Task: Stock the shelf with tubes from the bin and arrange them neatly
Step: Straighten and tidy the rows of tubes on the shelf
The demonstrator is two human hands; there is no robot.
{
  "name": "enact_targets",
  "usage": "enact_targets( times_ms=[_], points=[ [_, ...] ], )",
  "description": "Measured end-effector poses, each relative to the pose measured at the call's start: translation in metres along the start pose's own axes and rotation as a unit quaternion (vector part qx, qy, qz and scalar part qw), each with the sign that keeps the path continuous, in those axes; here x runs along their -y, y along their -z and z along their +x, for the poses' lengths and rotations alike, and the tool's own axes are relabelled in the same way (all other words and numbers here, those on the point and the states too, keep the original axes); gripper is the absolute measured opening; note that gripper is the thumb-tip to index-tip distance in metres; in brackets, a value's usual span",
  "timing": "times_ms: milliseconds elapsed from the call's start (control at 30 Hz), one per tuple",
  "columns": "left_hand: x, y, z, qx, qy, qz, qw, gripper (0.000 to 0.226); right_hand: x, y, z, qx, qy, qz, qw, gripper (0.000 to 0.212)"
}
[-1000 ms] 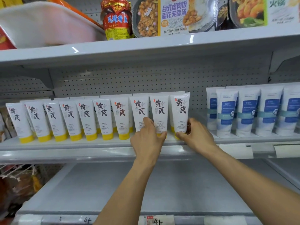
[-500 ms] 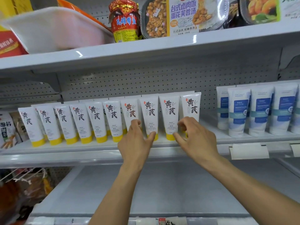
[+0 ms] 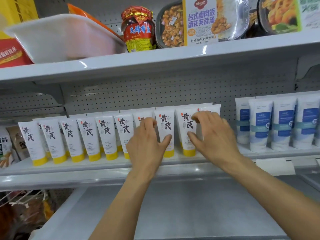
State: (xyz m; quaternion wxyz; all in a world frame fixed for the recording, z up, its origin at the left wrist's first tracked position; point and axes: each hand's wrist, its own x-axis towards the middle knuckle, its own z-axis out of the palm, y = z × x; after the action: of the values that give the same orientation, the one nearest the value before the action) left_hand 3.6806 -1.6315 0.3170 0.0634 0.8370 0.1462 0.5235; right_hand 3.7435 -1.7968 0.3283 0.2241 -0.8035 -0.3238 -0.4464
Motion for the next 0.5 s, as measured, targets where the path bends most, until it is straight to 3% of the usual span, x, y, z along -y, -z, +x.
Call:
enact_targets(
  times_ms=[67, 200, 333, 500],
  points=[
    [0.004, 0.008, 0.020, -0.039, -0.070, 0.008, 0.997, 0.068, -0.001, 0.011, 0.025, 0.008, 0.022, -0.010, 1.000, 0.052],
    [0.011, 0.012, 0.050, 0.096, -0.150, 0.085, 0.980, 0.098, -0.006, 0.016, 0.059, 0.112, 0.052, -0.085, 0.989, 0.070],
    [0.016, 0.007, 0.061, 0.161, -0.203, 0.122, 0.958, 0.098, -0.010, 0.009, 0.072, 0.162, 0.066, -0.124, 0.977, 0.054],
    [0.018, 0.004, 0.066, 0.150, -0.220, 0.141, 0.953, 0.091, -0.013, 0.005, 0.072, 0.176, 0.084, -0.147, 0.970, 0.051]
  ],
)
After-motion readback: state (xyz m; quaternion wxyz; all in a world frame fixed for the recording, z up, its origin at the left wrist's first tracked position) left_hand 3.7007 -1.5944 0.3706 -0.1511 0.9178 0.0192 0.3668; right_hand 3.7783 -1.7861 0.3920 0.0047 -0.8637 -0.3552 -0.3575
